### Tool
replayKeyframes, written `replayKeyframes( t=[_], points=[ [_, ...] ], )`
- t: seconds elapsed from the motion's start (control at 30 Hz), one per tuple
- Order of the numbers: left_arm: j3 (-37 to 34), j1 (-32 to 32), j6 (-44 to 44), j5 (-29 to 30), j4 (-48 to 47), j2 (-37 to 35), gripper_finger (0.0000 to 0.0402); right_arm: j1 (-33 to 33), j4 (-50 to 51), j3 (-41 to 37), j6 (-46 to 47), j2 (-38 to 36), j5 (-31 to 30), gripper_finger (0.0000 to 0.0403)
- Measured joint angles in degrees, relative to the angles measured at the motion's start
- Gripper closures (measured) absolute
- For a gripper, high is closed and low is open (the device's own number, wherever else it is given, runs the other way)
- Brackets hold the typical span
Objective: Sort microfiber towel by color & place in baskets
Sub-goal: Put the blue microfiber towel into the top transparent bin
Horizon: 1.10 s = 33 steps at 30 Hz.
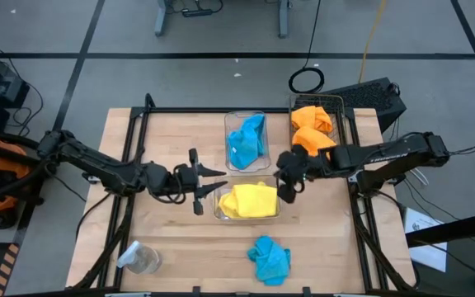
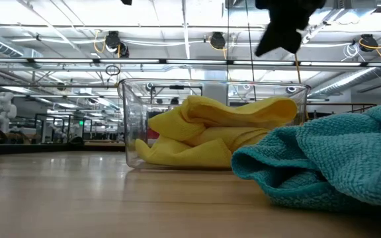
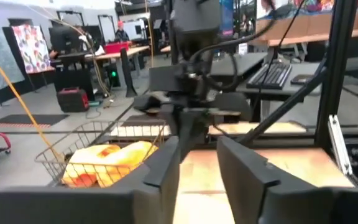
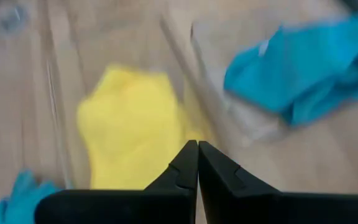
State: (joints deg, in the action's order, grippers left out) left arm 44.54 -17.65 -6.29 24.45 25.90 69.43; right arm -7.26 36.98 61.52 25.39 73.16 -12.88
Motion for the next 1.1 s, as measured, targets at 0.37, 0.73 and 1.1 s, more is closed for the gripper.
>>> replayKeyframes(
  t=[0.37,0.73,1.1],
  points=[
    [-3.53,0.00,1.62,-1.83,-1.63,0.20,0.0329,-17.08,-0.74,0.00,12.65,1.53,-0.20,0.0399],
    [-3.55,0.00,1.47,-3.45,-3.03,0.20,0.0329,-32.20,-15.55,0.00,20.84,8.62,1.30,0.0323],
    [-3.53,0.00,-0.25,-3.41,-2.89,0.20,0.0329,-35.07,-19.99,0.00,27.51,16.01,0.64,0.0190]
  ],
)
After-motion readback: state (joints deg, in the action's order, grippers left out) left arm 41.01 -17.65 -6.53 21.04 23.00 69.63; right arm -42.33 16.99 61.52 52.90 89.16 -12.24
